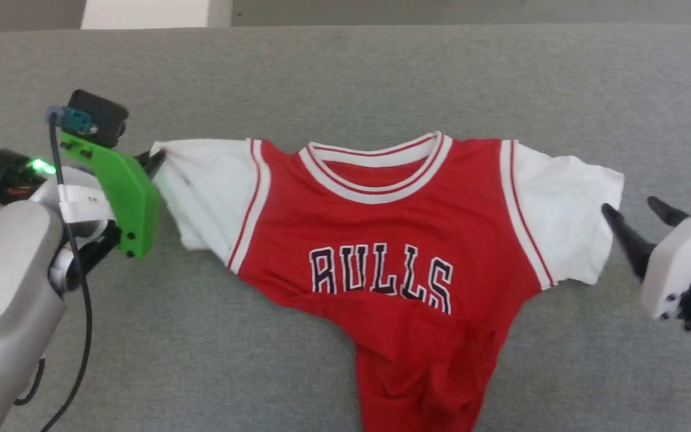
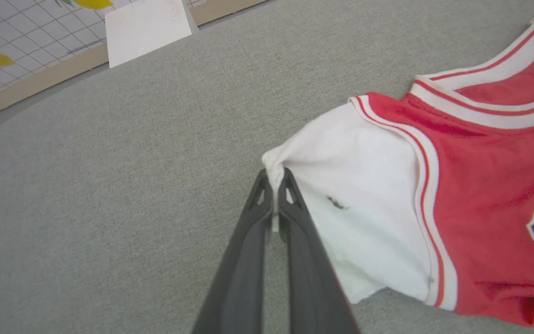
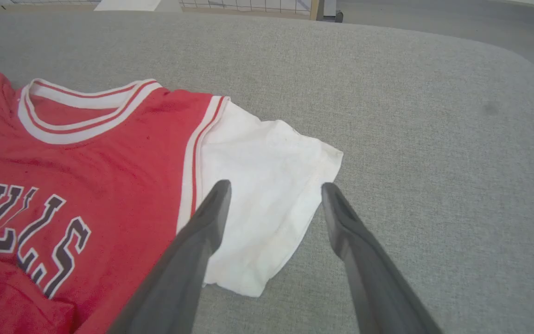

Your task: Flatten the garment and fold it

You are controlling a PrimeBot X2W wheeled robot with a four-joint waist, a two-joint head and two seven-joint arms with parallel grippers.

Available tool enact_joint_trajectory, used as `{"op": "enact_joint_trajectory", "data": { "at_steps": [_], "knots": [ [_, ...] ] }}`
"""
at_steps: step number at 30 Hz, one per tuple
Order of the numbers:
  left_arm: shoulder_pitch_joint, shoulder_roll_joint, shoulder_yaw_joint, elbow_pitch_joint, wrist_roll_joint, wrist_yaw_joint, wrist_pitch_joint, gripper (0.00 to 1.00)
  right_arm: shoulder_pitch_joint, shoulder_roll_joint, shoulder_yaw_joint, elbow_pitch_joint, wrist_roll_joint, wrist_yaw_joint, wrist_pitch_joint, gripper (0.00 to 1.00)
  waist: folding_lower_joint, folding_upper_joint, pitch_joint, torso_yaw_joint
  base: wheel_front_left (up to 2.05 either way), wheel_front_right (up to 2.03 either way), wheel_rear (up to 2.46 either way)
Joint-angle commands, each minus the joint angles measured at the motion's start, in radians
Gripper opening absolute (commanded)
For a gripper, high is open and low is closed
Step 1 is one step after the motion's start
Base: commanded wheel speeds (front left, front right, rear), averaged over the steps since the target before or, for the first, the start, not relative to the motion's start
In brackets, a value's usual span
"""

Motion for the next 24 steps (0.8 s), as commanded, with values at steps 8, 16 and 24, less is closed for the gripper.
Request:
{"op": "enact_joint_trajectory", "data": {
  "at_steps": [8, 16, 24],
  "knots": [
    [0.088, 0.031, 0.007, -0.293, 0.023, 0.092, -0.023, 0.0, -0.215, -0.126, -0.014, 0.18, 0.039, 0.004, 0.307, 1.0, 0.0, 0.0, 0.048, 0.098, 0.0, 0.0, 0.0],
    [0.133, 0.053, -0.005, -0.476, 0.04, 0.137, -0.002, 0.0, -0.331, -0.157, 0.015, 0.348, -0.02, 0.004, 0.332, 1.0, 0.0, 0.0, 0.092, 0.142, 0.0, 0.0, 0.0],
    [0.142, 0.056, -0.016, -0.524, 0.052, 0.157, 0.008, 0.0, -0.329, -0.155, 0.086, 0.452, -0.028, 0.004, 0.314, 1.0, 0.0, 0.0, 0.114, 0.163, 0.0, 0.0, 0.0]
  ]
}}
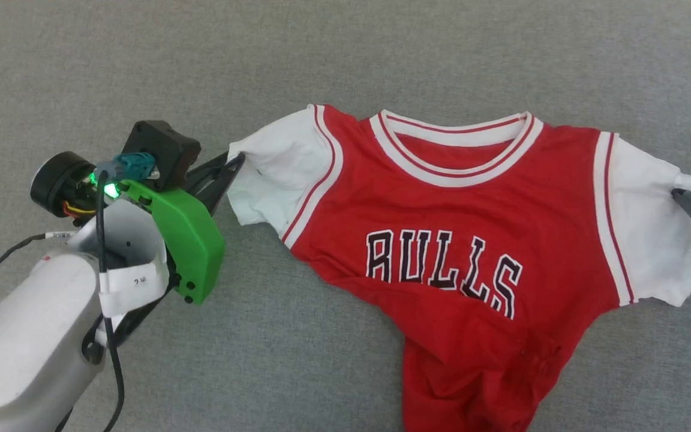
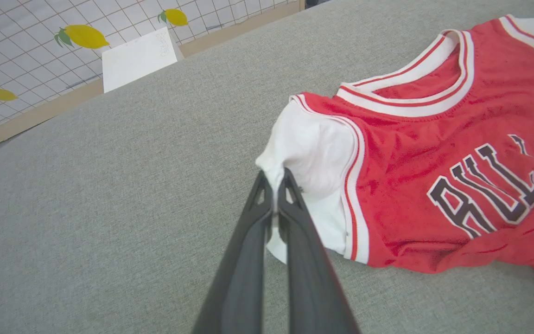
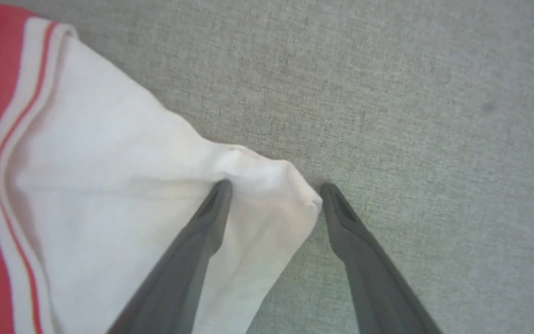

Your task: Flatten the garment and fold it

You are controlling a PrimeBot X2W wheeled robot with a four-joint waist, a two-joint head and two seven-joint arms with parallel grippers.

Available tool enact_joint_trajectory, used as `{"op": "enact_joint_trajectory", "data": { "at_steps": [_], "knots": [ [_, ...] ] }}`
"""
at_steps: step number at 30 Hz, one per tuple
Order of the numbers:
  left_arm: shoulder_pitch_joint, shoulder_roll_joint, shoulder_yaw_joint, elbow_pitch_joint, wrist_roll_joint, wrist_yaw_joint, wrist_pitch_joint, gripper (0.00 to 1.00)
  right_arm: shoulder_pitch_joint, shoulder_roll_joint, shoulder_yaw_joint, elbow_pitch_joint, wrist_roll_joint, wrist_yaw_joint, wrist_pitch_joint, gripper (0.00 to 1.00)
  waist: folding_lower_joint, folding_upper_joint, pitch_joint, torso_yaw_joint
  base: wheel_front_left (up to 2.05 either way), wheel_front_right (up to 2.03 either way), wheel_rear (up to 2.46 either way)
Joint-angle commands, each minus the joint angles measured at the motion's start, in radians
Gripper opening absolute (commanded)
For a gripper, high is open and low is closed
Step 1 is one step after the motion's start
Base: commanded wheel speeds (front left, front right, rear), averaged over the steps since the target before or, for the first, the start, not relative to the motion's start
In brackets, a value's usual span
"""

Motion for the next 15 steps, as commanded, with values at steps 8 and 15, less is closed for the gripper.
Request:
{"op": "enact_joint_trajectory", "data": {
  "at_steps": [8, 15],
  "knots": [
    [0.022, -0.001, -0.001, 0.024, -0.009, 0.014, -0.006, 0.0, 0.022, 0.002, 0.087, 0.055, 0.049, 0.004, -0.082, 0.0, 0.0, 0.0, -0.003, 0.004, 0.0, 0.0, 0.0],
    [0.046, -0.001, 0.023, 0.067, -0.022, 0.028, -0.06, 0.0, -0.009, -0.019, 0.074, 0.045, 0.101, 0.004, -0.232, 0.0, 0.0, 0.0, -0.083, -0.019, 0.0, 0.0, 0.0]
  ]
}}
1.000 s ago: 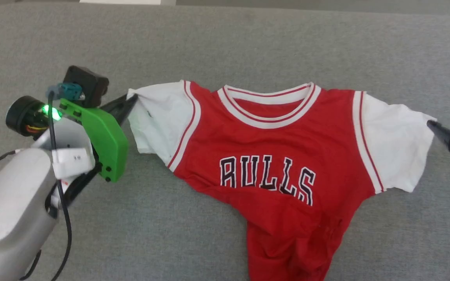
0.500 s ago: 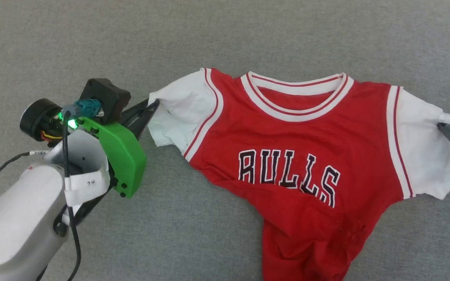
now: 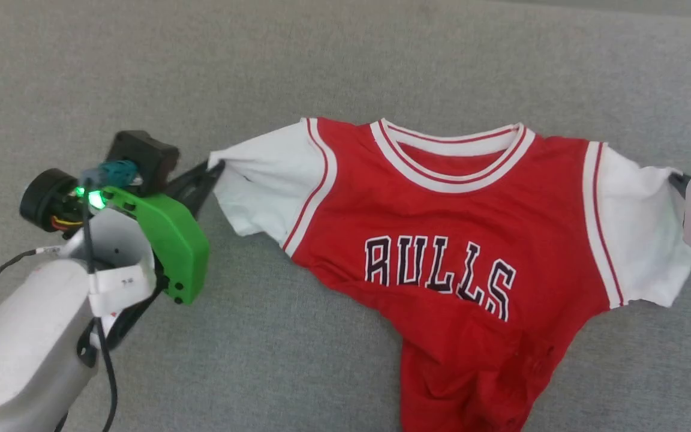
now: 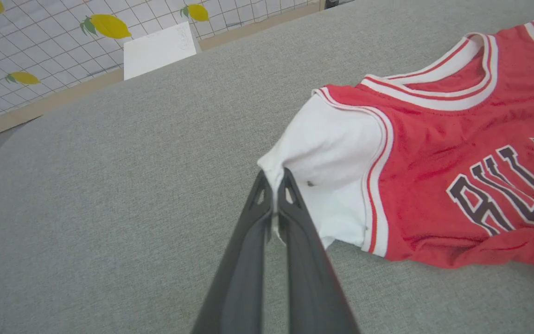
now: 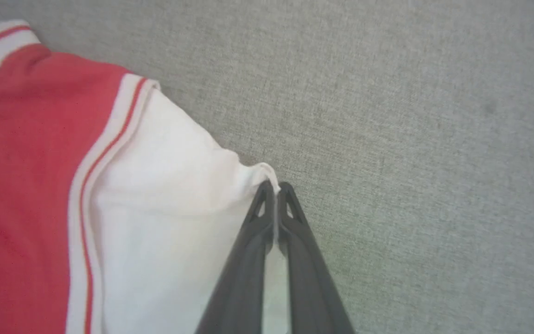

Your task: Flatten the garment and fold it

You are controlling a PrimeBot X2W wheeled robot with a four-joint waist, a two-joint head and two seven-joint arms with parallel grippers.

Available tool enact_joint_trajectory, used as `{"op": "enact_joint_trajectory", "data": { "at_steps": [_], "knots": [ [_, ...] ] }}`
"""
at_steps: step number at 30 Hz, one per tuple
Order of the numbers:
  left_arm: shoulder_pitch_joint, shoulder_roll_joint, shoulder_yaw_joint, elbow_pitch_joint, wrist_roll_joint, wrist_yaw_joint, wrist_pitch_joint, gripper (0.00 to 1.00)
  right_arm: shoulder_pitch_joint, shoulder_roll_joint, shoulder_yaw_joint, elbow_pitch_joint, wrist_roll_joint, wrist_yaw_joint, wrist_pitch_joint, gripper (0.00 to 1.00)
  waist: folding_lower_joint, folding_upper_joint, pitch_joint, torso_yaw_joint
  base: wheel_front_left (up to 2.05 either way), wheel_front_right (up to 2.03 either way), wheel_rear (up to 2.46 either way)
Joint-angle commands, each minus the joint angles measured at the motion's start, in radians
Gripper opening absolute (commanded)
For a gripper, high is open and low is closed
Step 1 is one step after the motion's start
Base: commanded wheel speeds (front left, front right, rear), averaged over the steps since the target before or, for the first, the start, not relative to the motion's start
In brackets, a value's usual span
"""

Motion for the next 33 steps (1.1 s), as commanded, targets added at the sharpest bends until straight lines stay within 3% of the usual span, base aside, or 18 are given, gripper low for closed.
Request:
{"op": "enact_joint_trajectory", "data": {
  "at_steps": [1, 10, 19, 25, 33],
  "knots": [
    [0.014, 0.001, 0.014, 0.006, -0.015, 0.01, -0.018, 0.0, -0.009, -0.001, -0.001, -0.011, 0.015, 0.005, -0.031, 0.0, 0.0001, -0.0001, -0.054, -0.02, 0.0, 0.0, 0.0],
    [0.053, 0.025, 0.106, -0.009, -0.025, 0.084, -0.118, 0.0, -0.01, -0.06, 0.003, -0.148, 0.068, 0.005, -0.135, 0.0, 0.0001, -0.0001, -0.182, -0.059, 0.0, 0.0, 0.0],
    [0.091, 0.081, 0.212, -0.113, -0.017, 0.173, -0.191, 0.0, 0.017, -0.095, -0.061, -0.336, 0.104, 0.005, -0.19, 0.0, 0.0001, -0.0001, -0.265, -0.081, 0.0, 0.0, 0.0],
    [0.09, 0.119, 0.3, -0.2, -0.015, 0.221, -0.237, 0.0, 0.004, -0.092, -0.102, -0.468, 0.128, 0.005, -0.185, 0.0, 0.0001, -0.0001, -0.284, -0.09, 0.0, 0.0, 0.0],
    [0.02, 0.138, 0.397, -0.229, -0.019, 0.244, -0.289, 0.0, -0.102, -0.099, -0.094, -0.545, 0.121, 0.005, -0.172, 0.0, 0.0001, -0.0001, -0.261, -0.105, 0.0, 0.0, 0.0]
  ]
}}
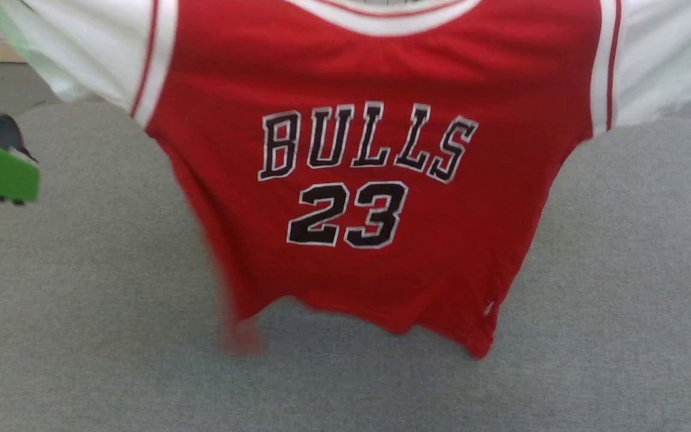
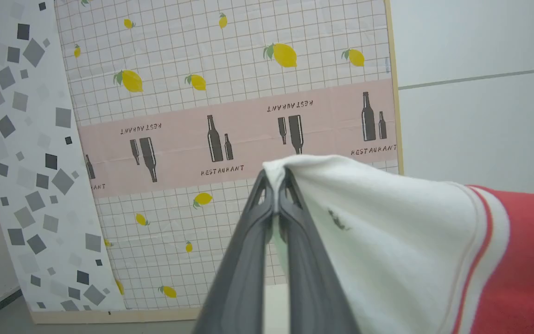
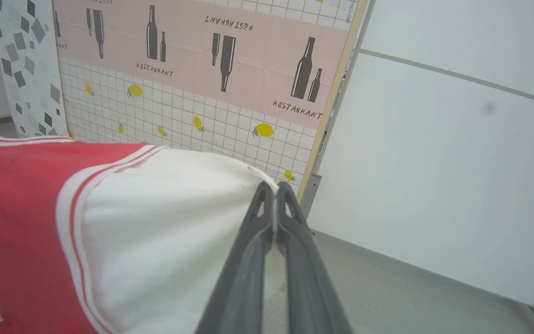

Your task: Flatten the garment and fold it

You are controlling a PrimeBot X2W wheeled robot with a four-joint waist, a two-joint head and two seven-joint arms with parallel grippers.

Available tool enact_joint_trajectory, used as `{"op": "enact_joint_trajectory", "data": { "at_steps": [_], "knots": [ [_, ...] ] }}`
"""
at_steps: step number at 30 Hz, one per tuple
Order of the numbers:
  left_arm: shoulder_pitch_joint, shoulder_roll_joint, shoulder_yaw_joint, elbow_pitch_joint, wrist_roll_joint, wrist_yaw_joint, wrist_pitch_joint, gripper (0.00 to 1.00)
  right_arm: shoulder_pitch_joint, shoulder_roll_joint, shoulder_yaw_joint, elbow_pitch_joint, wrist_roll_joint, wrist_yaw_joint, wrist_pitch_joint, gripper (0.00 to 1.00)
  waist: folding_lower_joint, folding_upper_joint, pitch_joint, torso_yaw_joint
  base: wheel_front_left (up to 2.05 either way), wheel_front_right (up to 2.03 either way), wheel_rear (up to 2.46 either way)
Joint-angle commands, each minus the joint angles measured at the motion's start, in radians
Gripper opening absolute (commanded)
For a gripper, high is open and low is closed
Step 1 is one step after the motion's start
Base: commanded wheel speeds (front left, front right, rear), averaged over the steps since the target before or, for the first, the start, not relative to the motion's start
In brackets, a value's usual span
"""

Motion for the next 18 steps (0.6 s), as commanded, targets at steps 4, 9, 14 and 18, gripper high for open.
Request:
{"op": "enact_joint_trajectory", "data": {
  "at_steps": [4, 9, 14, 18],
  "knots": [
    [-0.09, 0.011, 0.005, 0.035, -0.007, -0.019, 0.022, 0.0, -0.12, -0.006, 0.031, 0.032, -0.009, 0.003, -0.005, 0.0, 0.0001, 0.0, 0.056, -0.015, 0.0, 0.0, 0.0],
    [-0.26, -0.006, -0.036, 0.148, -0.012, -0.096, 0.065, 0.0, -0.304, -0.005, 0.117, 0.137, -0.023, 0.003, -0.043, 0.0, 0.0001, 0.0, 0.157, -0.032, 0.0, 0.0, 0.0],
    [-0.484, -0.052, -0.084, 0.311, 0.013, -0.171, 0.09, 0.0, -0.527, 0.01, 0.203, 0.283, -0.062, 0.003, -0.117, 0.0, 0.0001, 0.0, 0.278, -0.046, 0.0, 0.0, 0.0],
    [-0.672, -0.116, -0.122, 0.466, 0.051, -0.218, 0.077, 0.0, -0.696, 0.034, 0.25, 0.421, -0.104, 0.003, -0.209, 0.0, 0.0001, 0.0, 0.357, -0.05, 0.0, 0.0, 0.0]
  ]
}}
